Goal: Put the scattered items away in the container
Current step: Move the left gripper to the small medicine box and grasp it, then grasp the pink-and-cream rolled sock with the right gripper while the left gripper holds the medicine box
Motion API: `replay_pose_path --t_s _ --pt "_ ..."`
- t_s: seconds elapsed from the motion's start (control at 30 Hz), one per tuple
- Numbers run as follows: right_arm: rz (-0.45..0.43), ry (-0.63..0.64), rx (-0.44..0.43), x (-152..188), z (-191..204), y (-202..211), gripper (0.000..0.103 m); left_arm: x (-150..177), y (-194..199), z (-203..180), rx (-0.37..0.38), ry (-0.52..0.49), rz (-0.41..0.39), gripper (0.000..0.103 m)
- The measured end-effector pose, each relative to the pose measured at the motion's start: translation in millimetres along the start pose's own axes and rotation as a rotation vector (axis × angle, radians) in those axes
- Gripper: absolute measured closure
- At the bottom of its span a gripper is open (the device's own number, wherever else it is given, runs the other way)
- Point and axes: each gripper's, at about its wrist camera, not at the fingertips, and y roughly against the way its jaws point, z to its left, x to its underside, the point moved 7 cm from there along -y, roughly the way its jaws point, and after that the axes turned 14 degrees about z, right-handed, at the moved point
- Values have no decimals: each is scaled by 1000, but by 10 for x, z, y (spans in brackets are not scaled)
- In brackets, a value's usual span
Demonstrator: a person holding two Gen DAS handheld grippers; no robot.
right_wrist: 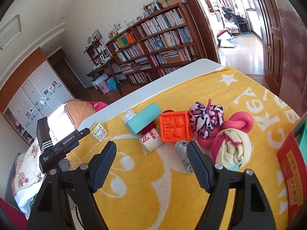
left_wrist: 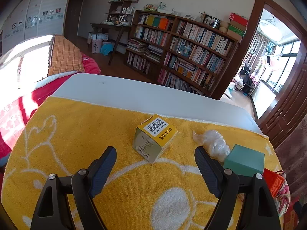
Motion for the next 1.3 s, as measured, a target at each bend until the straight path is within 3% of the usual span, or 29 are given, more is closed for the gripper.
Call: replay_pose_path --t_s 0.37,0.6,0.63,0.67,0.7,0.97,1.3 --pt "15 -22 36 19 -109 -92 24 -304 -654 -1 -56 -72 85 18" --pt "-3 -33 66 12 -224 -32 24 -369 -906 15 -27 -20 154 18" --pt "-4 -34 70 15 -239 -25 24 -383 -919 12 -33 -21 153 19" --pt "-5 -35 72 19 -251 -20 24 -394 -923 3 -37 -24 152 30" --pt "-6 -36 75 25 -262 -10 24 -398 -922 -9 -36 -29 156 41" --pt "-38 4 149 113 -429 138 24 -305 -754 30 -5 21 142 41" --pt "23 -34 179 209 -723 6 24 -144 -136 -212 79 -11 69 41"
